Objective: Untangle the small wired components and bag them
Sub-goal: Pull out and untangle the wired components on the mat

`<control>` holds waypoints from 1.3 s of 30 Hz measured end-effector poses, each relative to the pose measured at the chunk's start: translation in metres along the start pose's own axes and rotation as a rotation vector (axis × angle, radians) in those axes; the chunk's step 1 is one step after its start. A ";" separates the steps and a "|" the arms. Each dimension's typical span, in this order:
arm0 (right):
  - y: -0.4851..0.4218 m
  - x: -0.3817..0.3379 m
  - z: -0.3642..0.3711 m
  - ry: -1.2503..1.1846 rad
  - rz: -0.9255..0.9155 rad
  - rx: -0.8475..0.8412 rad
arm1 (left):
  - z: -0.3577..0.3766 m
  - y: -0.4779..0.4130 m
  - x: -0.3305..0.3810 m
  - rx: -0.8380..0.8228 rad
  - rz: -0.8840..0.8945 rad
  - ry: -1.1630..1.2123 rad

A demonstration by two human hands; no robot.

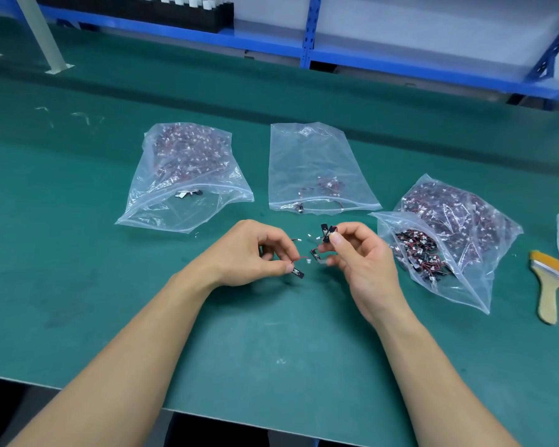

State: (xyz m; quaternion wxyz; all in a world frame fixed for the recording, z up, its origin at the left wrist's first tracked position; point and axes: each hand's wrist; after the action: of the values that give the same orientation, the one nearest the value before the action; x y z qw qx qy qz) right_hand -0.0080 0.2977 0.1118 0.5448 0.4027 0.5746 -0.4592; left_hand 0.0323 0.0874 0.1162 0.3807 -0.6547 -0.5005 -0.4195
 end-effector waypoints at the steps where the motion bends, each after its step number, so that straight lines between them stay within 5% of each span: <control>1: -0.001 0.000 0.000 0.005 -0.005 0.019 | -0.001 0.000 0.000 0.003 0.001 0.002; 16: 0.004 -0.001 0.001 0.113 0.026 -0.040 | -0.036 0.009 -0.001 -0.262 -0.267 -0.092; 25: 0.006 -0.001 0.005 0.163 -0.010 -0.125 | -0.037 0.007 -0.004 -0.117 -0.165 -0.267; 32: 0.008 -0.001 0.008 0.185 -0.033 -0.199 | -0.010 -0.001 0.002 0.085 0.103 -0.142; 39: 0.007 -0.001 0.004 0.276 -0.065 -0.201 | -0.001 -0.003 0.004 0.129 0.078 -0.091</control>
State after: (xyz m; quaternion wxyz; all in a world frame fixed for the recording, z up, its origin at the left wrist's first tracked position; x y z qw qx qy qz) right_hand 0.0002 0.2961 0.1118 0.4830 0.3865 0.6998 -0.3572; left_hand 0.0298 0.0882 0.1204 0.4152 -0.6660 -0.5174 -0.3411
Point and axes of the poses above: each hand's wrist, its own y-axis away from the middle knuckle, its own z-axis out of the palm, x = y × z, and after that the axes turned 6 degrees about y, right-handed
